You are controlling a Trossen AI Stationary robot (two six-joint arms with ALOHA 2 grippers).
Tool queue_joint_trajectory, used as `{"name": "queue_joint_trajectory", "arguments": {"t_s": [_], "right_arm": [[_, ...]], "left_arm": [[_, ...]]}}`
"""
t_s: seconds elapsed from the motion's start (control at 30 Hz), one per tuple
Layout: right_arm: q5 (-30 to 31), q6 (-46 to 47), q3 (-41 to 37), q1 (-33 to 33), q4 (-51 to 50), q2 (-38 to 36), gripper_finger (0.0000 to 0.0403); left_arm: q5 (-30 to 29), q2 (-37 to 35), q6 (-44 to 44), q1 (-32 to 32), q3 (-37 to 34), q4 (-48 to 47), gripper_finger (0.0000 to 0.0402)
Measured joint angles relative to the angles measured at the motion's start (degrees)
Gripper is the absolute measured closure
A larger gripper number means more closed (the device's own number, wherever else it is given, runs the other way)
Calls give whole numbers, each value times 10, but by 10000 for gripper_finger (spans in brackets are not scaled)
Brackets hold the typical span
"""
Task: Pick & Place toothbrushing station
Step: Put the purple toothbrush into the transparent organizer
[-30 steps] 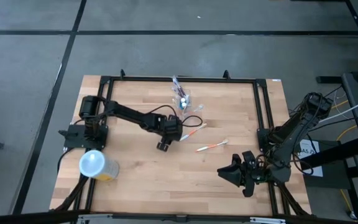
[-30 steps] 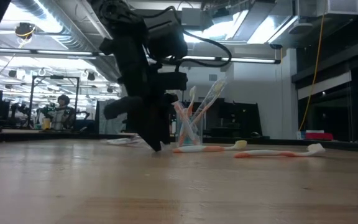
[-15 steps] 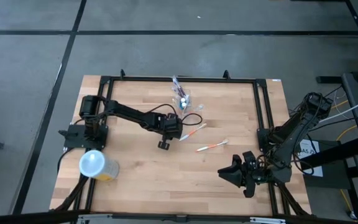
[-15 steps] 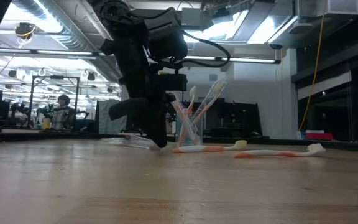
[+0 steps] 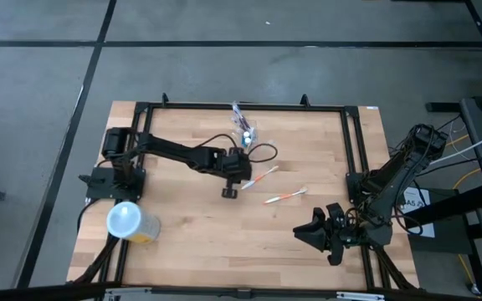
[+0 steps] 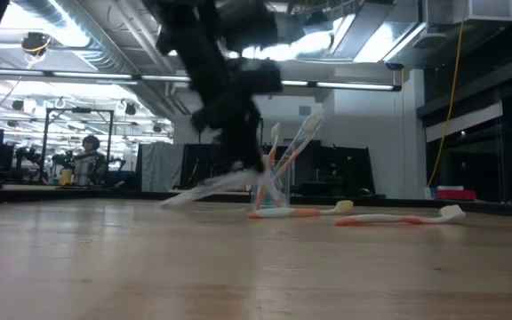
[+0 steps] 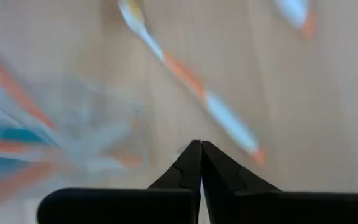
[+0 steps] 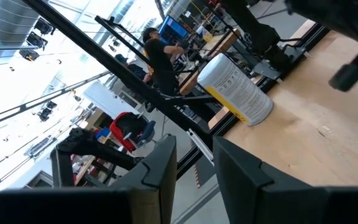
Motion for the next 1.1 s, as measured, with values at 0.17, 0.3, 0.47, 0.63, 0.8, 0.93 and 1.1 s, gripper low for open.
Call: {"name": "queue_joint_trajectory", "arguments": {"t_s": [0.17,0.3,0.47,0.63,0.8,0.93,1.1], "right_arm": [[0,-5,0,0,0,0,294],[0,-13,0,0,1,0,294],[0,-17,0,0,2,0,294],[0,-27,0,0,2,0,294],[5,-28,0,0,2,0,294],[11,-30,0,0,0,0,294],[11,-29,0,0,0,0,294]], "left_arm": [[-52,-36,-65,-10,43,3,400],[-102,-71,-103,-11,67,13,400],[-149,-127,-148,-4,67,49,400],[-168,-169,-160,14,67,91,400],[-168,-195,-164,39,67,184,400],[-157,-196,-164,79,67,232,400],[-121,-182,-178,137,67,259,400]]}}
